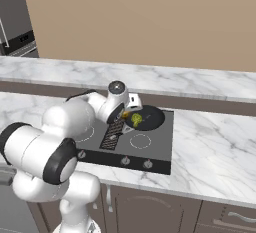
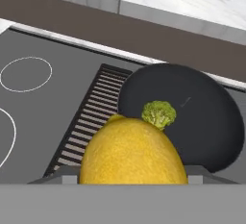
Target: Put the lemon and broccoli in the pan. Then turn on the rear right burner and set the heat to medium.
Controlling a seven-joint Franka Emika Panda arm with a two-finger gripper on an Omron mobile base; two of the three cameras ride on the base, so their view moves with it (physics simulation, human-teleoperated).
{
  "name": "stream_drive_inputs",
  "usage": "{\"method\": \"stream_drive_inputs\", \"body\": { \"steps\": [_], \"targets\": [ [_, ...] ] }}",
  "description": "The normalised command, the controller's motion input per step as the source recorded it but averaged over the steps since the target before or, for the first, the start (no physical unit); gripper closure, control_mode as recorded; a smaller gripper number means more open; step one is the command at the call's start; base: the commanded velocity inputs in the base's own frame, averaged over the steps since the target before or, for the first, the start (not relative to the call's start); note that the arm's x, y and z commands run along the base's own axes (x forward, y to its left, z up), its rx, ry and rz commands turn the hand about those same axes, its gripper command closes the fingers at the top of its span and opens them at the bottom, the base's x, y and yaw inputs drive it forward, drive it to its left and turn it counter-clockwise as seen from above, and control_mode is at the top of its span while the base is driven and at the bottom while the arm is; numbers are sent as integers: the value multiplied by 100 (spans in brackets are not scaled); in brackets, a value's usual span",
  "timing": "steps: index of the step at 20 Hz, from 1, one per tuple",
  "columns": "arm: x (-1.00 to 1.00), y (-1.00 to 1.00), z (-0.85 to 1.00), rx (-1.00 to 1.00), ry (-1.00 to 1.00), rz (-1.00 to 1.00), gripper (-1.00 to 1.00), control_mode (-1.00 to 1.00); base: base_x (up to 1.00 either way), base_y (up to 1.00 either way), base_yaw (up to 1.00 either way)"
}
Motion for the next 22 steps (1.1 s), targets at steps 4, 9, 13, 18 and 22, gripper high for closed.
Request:
{"method": "stream_drive_inputs", "body": {
  "steps": [4,9,13,18,22],
  "targets": [
    [10,-26,10,0,12,0,100,-100,0,0,0],
    [1,-13,0,0,11,0,100,-100,0,0,0],
    [8,-22,-35,0,6,0,100,-100,0,0,0],
    [26,-13,-34,0,0,0,100,-100,0,0,0],
    [30,-22,-5,0,0,0,100,-100,0,0,0]
  ]
}}
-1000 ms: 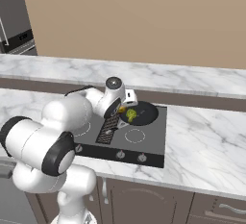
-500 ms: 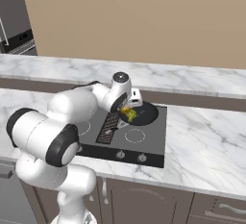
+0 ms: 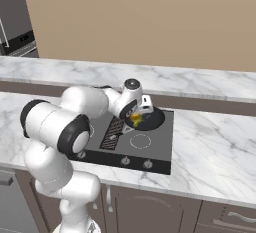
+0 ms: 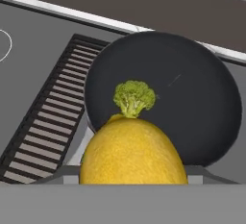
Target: Put the lemon and broccoli in the pan. Then turn on the rear right burner and set the heat to medium.
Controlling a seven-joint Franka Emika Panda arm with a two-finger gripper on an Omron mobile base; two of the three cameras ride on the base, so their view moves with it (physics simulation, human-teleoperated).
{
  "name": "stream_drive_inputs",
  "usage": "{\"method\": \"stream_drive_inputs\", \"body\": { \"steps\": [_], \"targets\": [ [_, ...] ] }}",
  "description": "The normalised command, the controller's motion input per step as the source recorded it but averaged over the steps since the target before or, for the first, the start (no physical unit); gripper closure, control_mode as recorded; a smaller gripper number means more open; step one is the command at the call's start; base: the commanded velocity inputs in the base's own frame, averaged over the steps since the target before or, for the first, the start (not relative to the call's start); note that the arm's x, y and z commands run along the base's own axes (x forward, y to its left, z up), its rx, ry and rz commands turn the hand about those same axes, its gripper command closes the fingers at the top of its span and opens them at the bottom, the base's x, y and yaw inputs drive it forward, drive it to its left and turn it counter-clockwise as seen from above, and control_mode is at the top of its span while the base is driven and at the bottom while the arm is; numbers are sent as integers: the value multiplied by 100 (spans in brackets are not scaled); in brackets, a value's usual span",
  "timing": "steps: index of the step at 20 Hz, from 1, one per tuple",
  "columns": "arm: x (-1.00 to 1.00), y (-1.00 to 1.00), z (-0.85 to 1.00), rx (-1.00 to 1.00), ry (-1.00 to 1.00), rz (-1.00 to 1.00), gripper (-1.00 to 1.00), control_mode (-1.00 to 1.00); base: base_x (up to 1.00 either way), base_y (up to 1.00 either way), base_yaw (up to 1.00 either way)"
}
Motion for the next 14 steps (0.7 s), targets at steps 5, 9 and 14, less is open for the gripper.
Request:
{"method": "stream_drive_inputs", "body": {
  "steps": [5,9,14],
  "targets": [
    [24,-26,0,0,0,0,100,-100,0,0,0],
    [27,-21,-2,0,0,0,100,-100,0,0,0],
    [26,-7,-30,0,0,0,100,-100,0,0,0]
  ]
}}
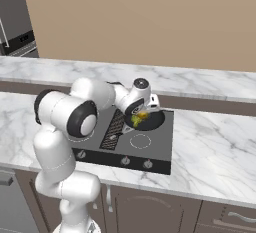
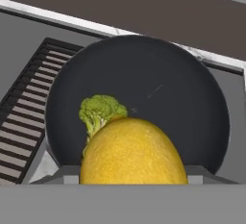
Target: Put the lemon and broccoli in the pan. Then turn on the rear right burner and set the heat to medium.
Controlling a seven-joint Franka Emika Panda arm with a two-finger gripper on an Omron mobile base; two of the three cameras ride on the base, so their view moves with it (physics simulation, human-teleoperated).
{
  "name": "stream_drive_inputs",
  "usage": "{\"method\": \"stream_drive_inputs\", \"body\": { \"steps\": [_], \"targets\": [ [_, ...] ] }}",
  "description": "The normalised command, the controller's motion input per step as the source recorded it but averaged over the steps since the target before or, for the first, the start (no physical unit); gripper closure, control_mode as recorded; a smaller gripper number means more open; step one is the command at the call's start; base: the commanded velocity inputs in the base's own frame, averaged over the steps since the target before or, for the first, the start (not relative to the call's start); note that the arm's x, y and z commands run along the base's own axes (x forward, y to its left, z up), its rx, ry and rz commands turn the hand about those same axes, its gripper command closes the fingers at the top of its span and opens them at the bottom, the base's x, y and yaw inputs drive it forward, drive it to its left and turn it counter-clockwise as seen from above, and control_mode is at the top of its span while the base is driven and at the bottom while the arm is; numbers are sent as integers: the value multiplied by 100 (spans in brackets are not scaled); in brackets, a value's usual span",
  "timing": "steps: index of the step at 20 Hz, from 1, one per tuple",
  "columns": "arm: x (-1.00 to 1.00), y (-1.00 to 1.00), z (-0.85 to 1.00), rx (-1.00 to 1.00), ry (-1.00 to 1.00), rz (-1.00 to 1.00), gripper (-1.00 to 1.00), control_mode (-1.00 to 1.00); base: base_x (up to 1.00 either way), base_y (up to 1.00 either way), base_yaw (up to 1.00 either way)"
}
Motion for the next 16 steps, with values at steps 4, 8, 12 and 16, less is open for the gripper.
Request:
{"method": "stream_drive_inputs", "body": {
  "steps": [4,8,12,16],
  "targets": [
    [6,-2,-41,0,0,0,100,-100,0,0,0],
    [6,-3,-33,0,0,0,100,-100,0,0,0],
    [5,-2,-29,0,0,0,100,-100,0,0,0],
    [2,-1,-1,0,0,0,100,-100,0,0,0]
  ]
}}
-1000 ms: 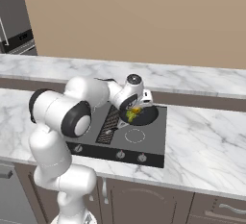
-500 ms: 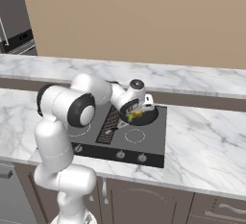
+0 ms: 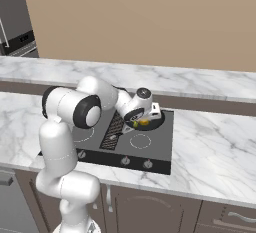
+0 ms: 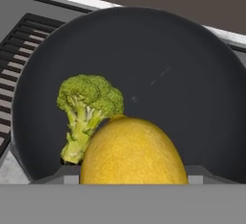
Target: Put the lemon and broccoli in the pan. Then turn on the rear right burner and set the heat to medium.
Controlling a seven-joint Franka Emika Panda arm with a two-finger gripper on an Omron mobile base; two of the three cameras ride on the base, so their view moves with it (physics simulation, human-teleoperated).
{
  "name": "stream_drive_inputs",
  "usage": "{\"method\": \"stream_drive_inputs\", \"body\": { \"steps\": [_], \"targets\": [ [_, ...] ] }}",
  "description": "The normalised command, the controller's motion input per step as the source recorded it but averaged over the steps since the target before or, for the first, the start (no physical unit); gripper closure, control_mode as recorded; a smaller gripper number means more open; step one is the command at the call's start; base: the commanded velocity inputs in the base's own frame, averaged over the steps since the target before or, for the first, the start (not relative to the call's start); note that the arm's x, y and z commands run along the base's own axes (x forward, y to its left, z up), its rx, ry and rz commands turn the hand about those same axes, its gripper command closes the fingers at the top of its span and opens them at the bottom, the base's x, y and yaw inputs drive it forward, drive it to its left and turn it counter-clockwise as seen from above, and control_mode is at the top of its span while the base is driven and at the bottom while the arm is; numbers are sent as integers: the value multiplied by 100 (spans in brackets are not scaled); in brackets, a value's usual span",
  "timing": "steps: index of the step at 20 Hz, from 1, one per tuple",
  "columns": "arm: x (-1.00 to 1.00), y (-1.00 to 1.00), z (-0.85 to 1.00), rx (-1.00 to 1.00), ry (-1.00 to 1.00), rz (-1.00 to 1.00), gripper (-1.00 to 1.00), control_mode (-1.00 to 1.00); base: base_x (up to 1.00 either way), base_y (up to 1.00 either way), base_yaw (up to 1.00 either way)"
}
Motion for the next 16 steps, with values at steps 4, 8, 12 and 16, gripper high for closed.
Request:
{"method": "stream_drive_inputs", "body": {
  "steps": [4,8,12,16],
  "targets": [
    [0,0,0,0,0,0,100,-100,0,0,0],
    [0,0,0,0,0,0,-100,-100,0,0,0],
    [0,0,0,0,0,0,-100,-100,0,0,0],
    [3,0,0,0,0,0,-100,-100,0,0,0]
  ]
}}
